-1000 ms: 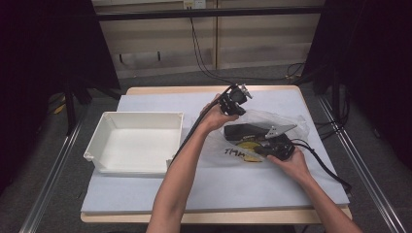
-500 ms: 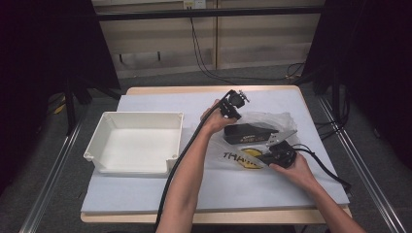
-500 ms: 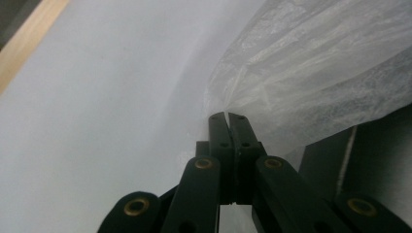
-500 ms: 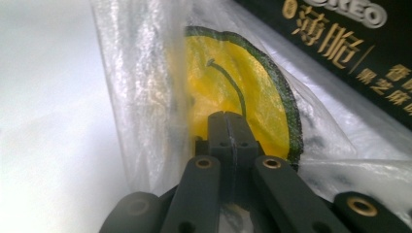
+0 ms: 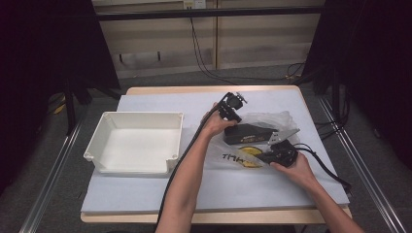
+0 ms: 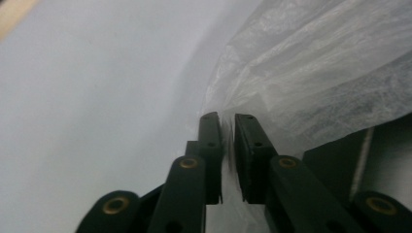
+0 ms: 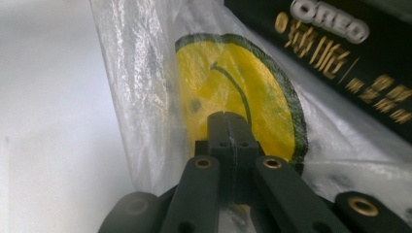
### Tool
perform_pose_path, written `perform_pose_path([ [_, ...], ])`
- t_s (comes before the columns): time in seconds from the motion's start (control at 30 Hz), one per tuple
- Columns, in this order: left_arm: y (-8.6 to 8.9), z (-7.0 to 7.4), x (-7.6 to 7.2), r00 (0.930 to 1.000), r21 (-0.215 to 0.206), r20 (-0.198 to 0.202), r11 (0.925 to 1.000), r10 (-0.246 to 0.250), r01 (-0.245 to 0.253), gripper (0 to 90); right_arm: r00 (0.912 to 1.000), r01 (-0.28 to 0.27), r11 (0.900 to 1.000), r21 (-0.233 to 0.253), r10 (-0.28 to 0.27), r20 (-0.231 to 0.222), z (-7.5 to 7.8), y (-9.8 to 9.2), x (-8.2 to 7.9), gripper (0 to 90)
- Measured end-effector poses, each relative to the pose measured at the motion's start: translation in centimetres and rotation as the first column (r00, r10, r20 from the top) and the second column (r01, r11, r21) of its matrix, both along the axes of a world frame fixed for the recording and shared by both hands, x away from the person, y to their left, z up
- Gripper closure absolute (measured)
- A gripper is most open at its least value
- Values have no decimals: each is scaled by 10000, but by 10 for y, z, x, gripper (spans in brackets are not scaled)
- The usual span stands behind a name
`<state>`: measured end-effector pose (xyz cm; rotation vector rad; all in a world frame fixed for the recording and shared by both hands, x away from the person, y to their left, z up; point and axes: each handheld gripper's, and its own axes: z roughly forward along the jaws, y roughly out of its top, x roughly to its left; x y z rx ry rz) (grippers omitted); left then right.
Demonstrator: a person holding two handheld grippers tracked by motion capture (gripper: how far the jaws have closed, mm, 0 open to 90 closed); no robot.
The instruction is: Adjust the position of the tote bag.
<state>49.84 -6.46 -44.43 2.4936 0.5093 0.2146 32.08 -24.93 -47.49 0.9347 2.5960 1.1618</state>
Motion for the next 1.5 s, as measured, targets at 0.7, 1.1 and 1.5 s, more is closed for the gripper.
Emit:
perform_pose_path([
  [0.7, 41, 62, -47, 9946, -2822, 1042, 9588, -29, 323, 567, 9884, 1147, 9880, 1034, -1239, 880, 32, -23, 6, 829],
  [1.1, 61, 33, -87, 9929, -2029, 1075, 9766, -506, 717, 836, 9775, 1820, 9798, 832, -1894, 932, 41, -38, 37, 900],
  [1.5, 77, 15, -72, 9976, -1718, 622, 9849, 314, -203, 857, 9685, 2366, 9711, 317, -2383, 722, 36, -32, 69, 900],
])
